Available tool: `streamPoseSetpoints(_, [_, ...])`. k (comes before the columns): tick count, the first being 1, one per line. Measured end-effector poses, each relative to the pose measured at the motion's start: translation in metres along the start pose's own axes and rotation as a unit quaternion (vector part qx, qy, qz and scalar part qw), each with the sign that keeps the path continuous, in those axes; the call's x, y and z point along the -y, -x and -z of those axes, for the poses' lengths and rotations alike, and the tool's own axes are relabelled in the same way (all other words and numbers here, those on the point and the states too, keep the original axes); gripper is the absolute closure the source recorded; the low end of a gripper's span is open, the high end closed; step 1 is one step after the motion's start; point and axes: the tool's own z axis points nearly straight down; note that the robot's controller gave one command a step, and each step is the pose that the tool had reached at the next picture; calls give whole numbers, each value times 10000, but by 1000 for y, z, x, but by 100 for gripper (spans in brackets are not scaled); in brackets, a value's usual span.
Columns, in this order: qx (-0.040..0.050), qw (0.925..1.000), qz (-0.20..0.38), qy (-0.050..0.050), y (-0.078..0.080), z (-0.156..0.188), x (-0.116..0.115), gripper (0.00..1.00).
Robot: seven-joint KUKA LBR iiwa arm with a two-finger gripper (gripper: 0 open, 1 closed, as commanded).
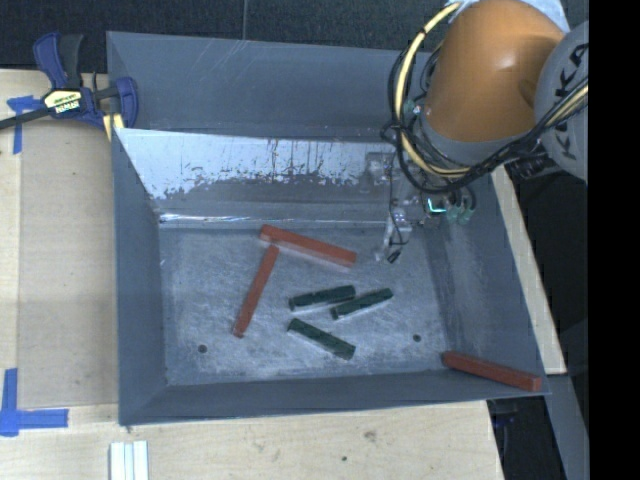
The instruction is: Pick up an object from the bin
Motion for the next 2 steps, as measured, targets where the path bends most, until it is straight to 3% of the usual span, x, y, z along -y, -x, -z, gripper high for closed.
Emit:
streamPoseSetpoints(1, [-5,9987,517,1,28,-163,-13,0])
streamPoseSetpoints(2, [45,9987,511,0,31,-157,-13,100])
